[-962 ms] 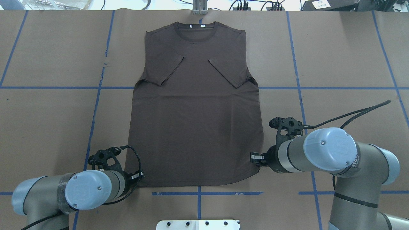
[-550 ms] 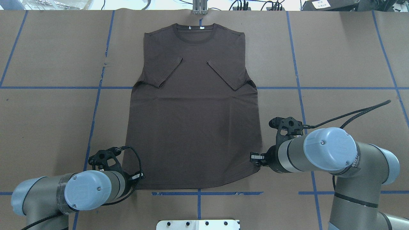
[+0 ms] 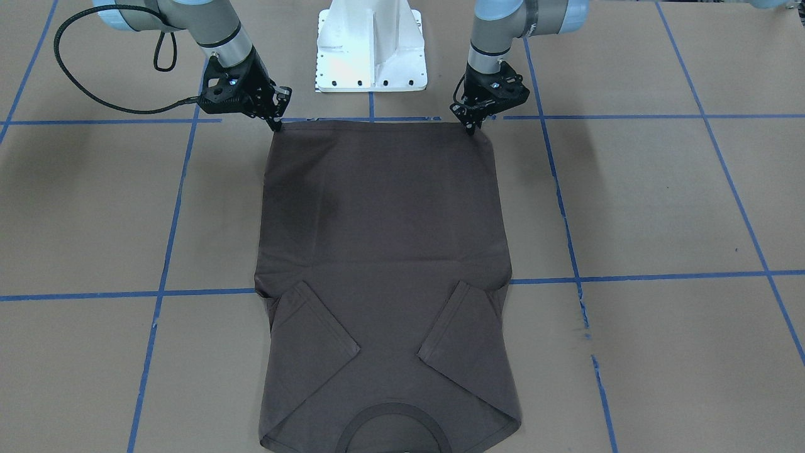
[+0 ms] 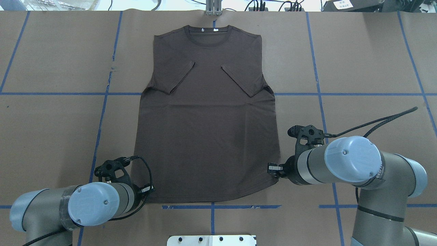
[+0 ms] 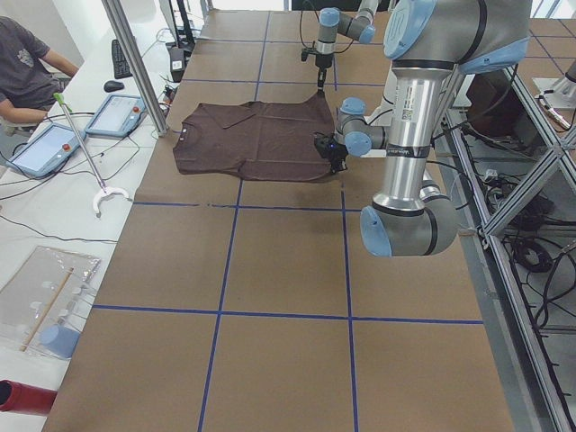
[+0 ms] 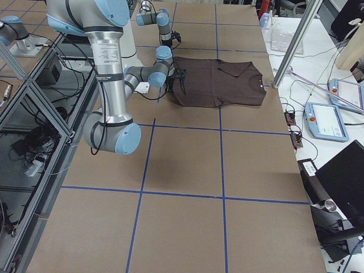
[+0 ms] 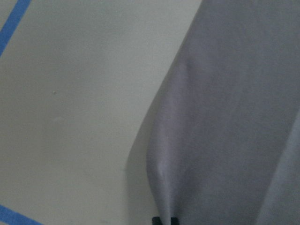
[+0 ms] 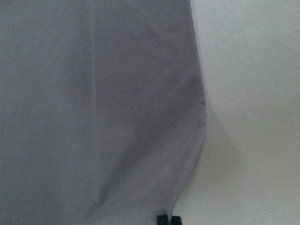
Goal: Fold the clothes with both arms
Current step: 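Grasp both hem corners nearest the robot with the left and right grippers, then lift the hem with both grippers and fold it toward the collar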
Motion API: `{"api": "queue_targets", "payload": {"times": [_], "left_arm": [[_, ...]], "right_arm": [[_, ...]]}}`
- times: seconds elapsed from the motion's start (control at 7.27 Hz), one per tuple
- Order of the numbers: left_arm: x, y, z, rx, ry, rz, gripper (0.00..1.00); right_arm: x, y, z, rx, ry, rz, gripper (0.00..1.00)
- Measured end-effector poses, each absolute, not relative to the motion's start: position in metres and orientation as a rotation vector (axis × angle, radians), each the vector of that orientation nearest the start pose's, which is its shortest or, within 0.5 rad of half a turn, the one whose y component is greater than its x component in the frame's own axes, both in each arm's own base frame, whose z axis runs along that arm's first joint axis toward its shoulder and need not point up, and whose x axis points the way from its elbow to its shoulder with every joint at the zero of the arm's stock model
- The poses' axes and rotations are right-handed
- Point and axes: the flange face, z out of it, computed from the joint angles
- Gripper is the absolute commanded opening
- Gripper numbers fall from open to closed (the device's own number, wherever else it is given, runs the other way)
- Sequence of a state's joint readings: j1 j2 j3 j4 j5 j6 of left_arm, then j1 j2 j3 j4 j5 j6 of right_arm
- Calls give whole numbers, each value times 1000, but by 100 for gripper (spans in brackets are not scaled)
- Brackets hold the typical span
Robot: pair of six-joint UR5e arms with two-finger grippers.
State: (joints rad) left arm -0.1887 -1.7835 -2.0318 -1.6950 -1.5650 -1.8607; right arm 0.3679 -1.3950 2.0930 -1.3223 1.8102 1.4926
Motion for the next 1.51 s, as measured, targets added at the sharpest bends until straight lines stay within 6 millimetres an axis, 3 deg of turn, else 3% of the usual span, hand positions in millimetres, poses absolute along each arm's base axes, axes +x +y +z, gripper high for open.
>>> {"api": "queue_targets", "payload": {"times": [0.41,0.69,0.96,1.1,1.24,1.37,1.51], "left_arm": [[473,-222,294,-42,816,-445,0],[453,-183,255,-77,848,-374,0],[445,-149,237,-126,863,-299,0],[442,-144,232,-142,871,-286,0],[436,-147,227,-149,883,-286,0],[429,-159,224,-148,890,-293,0],[419,-184,218,-125,899,-300,0]], "right_arm": [[-408,-289,306,-90,-986,141,0],[-380,-253,308,-188,-994,71,0],[-367,-212,307,-266,-990,-11,0],[-369,-204,305,-278,-993,-30,0],[-371,-211,301,-263,-1005,-24,0],[-372,-234,296,-219,-1025,-4,0],[-370,-265,288,-159,-1050,18,0]]}}
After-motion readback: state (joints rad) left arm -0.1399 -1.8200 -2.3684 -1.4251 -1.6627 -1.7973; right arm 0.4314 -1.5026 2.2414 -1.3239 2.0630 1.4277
